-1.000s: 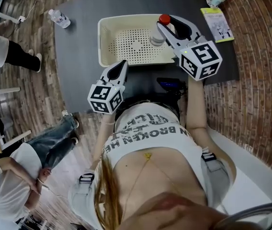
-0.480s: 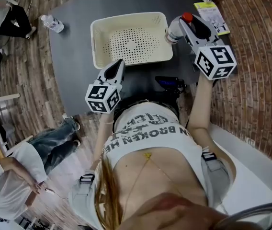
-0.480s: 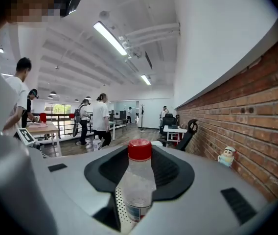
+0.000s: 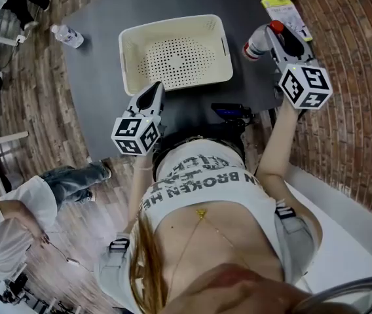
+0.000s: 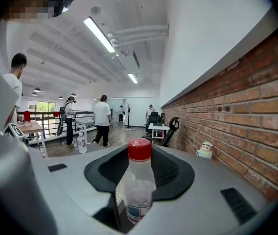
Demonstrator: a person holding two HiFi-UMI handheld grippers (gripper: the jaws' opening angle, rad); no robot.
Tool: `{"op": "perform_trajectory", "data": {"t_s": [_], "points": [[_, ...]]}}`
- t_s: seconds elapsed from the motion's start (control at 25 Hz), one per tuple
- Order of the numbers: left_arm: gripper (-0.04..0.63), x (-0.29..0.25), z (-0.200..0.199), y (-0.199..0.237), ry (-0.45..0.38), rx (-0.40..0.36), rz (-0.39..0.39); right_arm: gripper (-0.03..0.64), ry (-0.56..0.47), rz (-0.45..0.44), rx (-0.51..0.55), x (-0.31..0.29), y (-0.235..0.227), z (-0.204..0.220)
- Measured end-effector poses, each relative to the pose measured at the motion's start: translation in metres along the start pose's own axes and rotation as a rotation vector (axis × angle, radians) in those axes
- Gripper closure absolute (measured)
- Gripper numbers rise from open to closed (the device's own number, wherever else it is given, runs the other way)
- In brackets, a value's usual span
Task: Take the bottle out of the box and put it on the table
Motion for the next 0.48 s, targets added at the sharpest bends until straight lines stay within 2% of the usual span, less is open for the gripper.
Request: {"op": "perform_trajectory", "data": {"t_s": [0.48], "points": [[0.595,-0.013,-0.004,-0.011,0.014,-0.022,0.03,0.476,0.022,0.013,-0.02,-0.002,-0.013,0.013]]}}
Point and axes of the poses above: the fingertips, and each gripper's own axes: x backward along the fingers, y to its left, z out of its underside, the point moved 5 cm from there along x, backward along the fingers, and after that the axes turned 10 degrees about y, right-handed, at the moved point
